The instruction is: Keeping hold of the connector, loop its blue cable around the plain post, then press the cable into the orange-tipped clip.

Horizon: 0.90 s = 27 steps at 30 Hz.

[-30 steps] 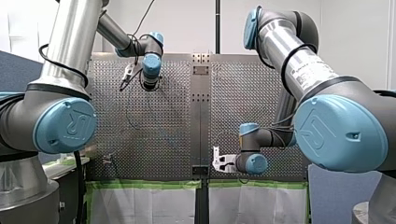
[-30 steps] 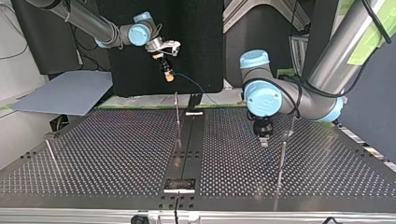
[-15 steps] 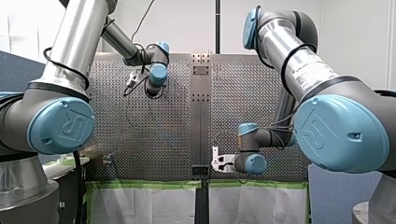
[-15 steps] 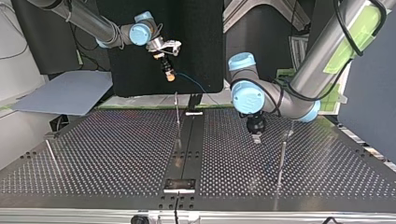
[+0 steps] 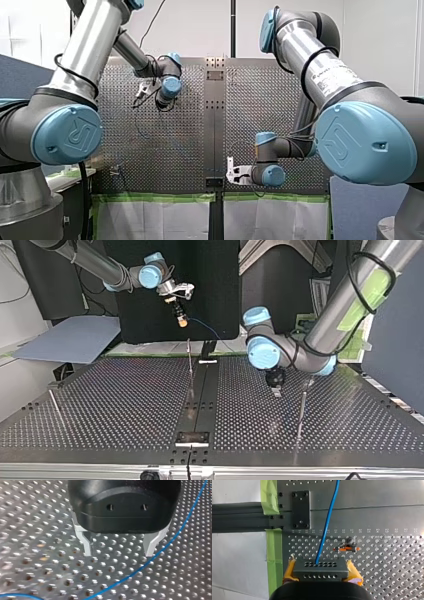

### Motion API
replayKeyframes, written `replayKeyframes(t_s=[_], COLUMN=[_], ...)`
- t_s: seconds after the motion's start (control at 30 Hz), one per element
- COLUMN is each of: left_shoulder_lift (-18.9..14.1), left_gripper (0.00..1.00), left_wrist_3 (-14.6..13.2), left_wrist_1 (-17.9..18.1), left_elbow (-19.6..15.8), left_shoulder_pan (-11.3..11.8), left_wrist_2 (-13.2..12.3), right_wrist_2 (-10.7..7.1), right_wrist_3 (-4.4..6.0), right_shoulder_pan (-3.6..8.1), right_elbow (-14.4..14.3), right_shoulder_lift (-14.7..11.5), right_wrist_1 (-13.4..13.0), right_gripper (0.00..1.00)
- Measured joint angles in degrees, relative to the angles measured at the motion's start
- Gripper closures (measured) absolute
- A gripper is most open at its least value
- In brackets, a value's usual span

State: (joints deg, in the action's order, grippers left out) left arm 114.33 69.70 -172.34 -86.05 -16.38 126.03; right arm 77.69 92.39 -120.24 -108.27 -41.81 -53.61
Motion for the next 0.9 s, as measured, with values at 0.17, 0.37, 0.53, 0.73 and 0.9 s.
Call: replayKeyframes(t_s=[0.17, 0.37, 0.53, 0.73, 0.9], left_shoulder_lift=[2.02, 2.38, 2.42, 4.08, 6.01], left_gripper=[0.02, 0.02, 0.02, 0.02, 0.02], left_wrist_3=[0.16, 0.24, 0.27, 0.31, 0.60], left_wrist_1=[0.67, 1.65, 2.00, 1.03, -0.16], left_elbow=[0.25, 0.49, 0.66, 2.14, 3.37], left_shoulder_pan=[0.77, 2.03, 2.81, 3.17, 3.31], left_wrist_2=[0.32, -0.70, -1.41, -1.82, -2.13], right_wrist_2=[0.01, 0.00, -0.01, 0.00, -0.01], right_wrist_3=[0.00, 0.00, 0.07, 0.08, 0.09], right_shoulder_pan=[-0.02, 0.00, -0.01, -0.03, -0.07], right_elbow=[0.01, 0.02, 0.02, 0.02, 0.02], right_shoulder_lift=[0.00, -0.04, -0.03, -0.02, 0.00], right_wrist_1=[-0.06, -0.18, -0.39, -0.44, -0.49], right_gripper=[0.89, 0.89, 0.89, 0.89, 0.89])
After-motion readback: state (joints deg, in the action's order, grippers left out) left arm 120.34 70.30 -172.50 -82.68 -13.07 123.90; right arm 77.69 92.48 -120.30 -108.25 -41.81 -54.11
